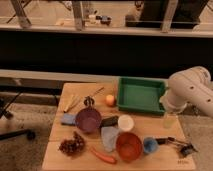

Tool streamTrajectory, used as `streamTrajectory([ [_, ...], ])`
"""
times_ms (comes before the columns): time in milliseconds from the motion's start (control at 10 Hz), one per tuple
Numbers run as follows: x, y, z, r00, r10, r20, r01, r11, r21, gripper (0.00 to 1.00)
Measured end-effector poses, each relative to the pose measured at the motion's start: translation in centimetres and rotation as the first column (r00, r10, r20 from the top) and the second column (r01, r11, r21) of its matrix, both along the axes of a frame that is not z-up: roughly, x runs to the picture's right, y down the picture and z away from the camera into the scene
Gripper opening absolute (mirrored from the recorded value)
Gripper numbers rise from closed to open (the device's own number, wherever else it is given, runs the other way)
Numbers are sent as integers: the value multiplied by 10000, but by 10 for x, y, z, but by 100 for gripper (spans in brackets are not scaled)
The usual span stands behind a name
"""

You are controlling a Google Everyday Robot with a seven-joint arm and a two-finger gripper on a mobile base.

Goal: Place grapes in red bowl

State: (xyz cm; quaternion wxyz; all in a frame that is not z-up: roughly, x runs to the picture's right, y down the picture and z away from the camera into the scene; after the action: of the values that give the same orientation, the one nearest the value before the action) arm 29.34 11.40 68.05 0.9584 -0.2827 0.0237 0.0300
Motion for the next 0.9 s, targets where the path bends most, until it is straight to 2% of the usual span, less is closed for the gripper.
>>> streamTrajectory([
  [200,0,2,0,9999,-109,-74,109,9999,38,80],
  [500,-20,17,-3,9985,-535,65,533,9982,260,80],
  [900,-57,40,-22,9888,-1206,879,1182,9925,316,80],
])
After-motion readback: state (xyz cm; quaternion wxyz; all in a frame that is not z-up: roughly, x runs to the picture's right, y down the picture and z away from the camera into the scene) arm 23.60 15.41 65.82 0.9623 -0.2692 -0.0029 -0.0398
